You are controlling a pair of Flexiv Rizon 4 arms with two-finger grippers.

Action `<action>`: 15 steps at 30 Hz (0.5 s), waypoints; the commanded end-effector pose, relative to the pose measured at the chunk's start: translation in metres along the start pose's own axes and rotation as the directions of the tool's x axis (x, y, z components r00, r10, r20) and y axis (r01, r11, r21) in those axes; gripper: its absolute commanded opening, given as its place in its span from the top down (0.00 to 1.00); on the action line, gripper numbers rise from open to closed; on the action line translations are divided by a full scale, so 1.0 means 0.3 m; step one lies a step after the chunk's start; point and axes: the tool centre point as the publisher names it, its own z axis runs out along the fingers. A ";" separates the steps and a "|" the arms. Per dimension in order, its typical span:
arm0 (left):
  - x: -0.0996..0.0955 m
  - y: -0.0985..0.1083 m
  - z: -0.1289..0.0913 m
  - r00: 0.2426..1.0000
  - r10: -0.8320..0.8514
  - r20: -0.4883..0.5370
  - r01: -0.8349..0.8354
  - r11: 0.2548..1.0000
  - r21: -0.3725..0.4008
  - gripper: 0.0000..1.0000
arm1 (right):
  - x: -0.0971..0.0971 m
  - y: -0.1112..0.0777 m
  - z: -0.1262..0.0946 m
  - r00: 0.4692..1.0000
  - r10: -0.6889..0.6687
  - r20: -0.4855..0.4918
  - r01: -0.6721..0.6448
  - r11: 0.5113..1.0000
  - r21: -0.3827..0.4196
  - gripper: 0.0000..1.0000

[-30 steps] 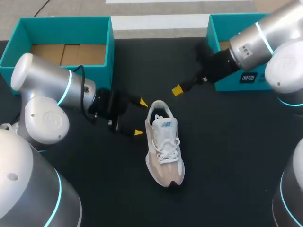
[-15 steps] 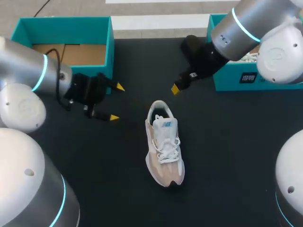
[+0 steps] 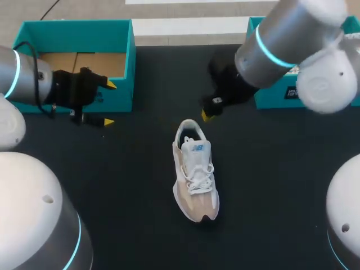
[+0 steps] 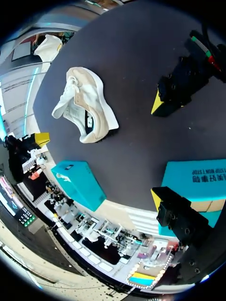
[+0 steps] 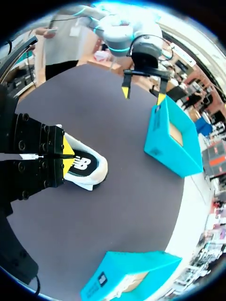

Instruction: Take the shoe out of the shoebox, open the shoe tongue, remove and reinsert the insole, then place the shoe into the shoebox

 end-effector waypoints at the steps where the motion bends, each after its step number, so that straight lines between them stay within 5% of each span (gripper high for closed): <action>1: -0.015 0.006 -0.011 1.000 -0.017 0.014 0.017 0.999 -0.030 0.00 | 0.037 -0.027 0.108 0.976 0.057 0.211 -0.062 0.998 0.018 1.00; 15: -0.033 0.019 -0.005 0.998 -0.054 0.041 0.056 0.997 -0.055 0.00 | 0.033 -0.040 0.125 0.964 0.098 0.248 -0.106 0.994 0.020 1.00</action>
